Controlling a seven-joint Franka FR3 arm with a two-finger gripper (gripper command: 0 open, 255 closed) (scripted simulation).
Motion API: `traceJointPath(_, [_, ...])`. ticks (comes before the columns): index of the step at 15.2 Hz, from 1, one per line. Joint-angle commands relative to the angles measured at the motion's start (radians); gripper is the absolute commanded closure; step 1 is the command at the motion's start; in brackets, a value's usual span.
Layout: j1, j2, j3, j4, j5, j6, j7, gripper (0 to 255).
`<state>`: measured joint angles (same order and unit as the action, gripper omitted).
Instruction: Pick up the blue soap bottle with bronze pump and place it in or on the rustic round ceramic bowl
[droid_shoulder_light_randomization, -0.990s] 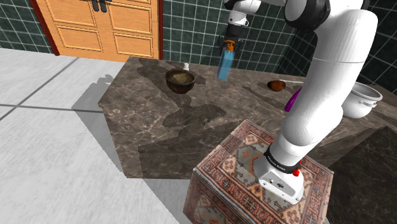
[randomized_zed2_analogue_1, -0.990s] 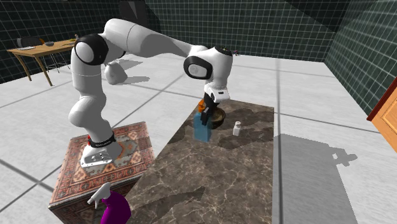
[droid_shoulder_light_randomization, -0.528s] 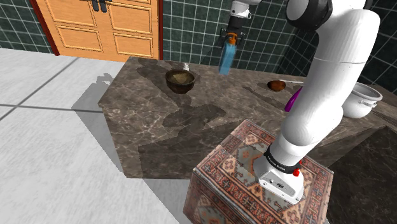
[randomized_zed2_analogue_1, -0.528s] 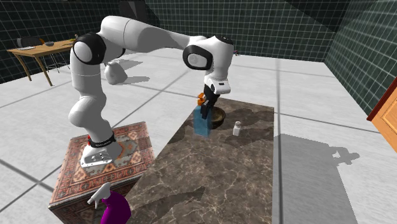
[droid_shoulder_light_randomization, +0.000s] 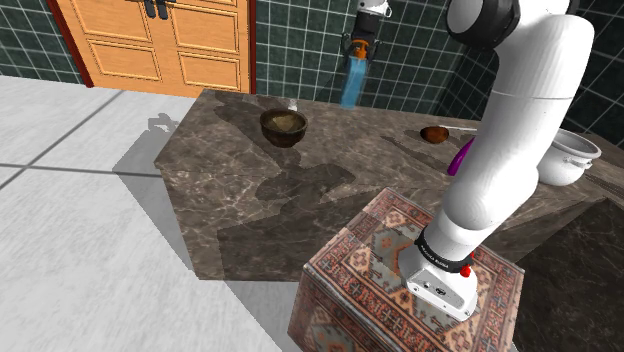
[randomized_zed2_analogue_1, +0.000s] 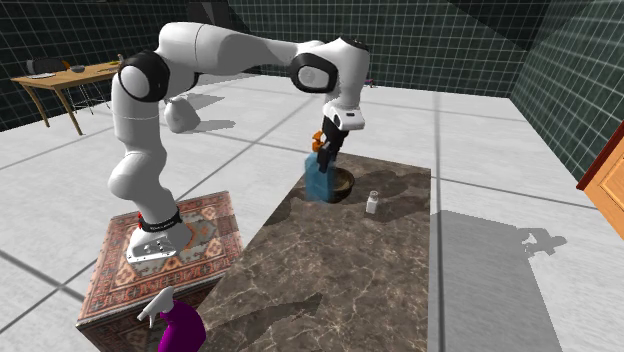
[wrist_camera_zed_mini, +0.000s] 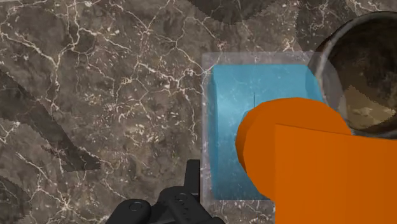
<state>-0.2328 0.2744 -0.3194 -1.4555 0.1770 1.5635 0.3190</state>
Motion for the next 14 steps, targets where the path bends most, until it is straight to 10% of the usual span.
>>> traceJointPath(1, [0.02,0.027,0.016,0.038,0.01,-0.007,0.039,255])
traceJointPath(14, [0.136,0.287,0.106,0.476,0.068,-0.153,0.3,255])
